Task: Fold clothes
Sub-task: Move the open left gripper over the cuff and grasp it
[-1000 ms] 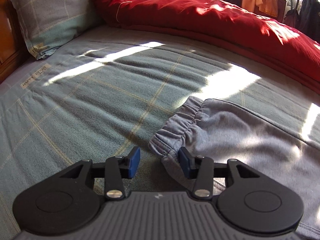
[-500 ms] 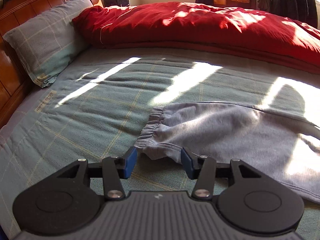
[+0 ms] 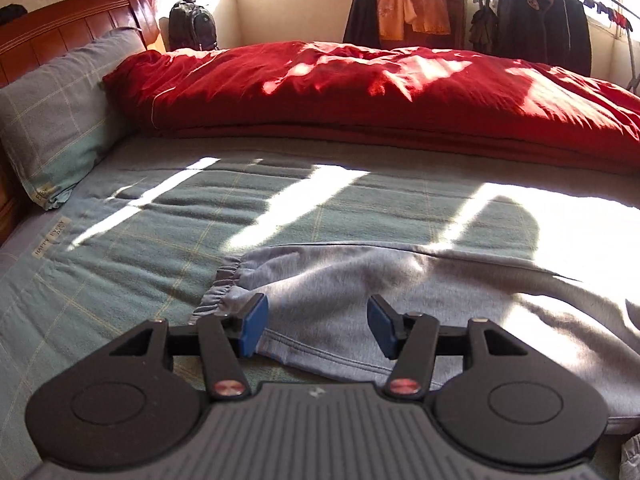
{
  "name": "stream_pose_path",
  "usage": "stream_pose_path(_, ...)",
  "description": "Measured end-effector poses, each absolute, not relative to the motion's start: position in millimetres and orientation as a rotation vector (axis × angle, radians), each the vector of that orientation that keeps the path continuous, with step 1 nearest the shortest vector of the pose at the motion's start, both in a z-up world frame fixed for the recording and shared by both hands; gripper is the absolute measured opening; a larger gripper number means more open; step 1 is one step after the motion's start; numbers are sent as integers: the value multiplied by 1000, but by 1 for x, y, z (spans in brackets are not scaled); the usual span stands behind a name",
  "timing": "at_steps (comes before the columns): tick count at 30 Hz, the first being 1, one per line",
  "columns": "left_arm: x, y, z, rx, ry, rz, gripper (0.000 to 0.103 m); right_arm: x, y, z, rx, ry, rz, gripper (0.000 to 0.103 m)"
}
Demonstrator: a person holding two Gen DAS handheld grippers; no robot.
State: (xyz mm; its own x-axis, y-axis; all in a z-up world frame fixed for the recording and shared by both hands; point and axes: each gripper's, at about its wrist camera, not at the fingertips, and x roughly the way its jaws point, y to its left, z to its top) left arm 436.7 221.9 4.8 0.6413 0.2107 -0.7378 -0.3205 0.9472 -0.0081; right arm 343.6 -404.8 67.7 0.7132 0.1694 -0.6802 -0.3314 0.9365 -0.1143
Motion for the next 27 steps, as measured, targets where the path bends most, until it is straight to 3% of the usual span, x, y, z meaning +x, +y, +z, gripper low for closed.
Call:
stream_pose_path(3,441,247,4,-227,804,349,63,352,-404,55,-219,735,292,46)
stream_pose_path(15,477,355,-80,-454,798,369,62,422,-319,26,-236,821,362,46)
stream_pose_path(27,539,351,-108,-277,784,165,58,446,-154,26,-244,894,749,46)
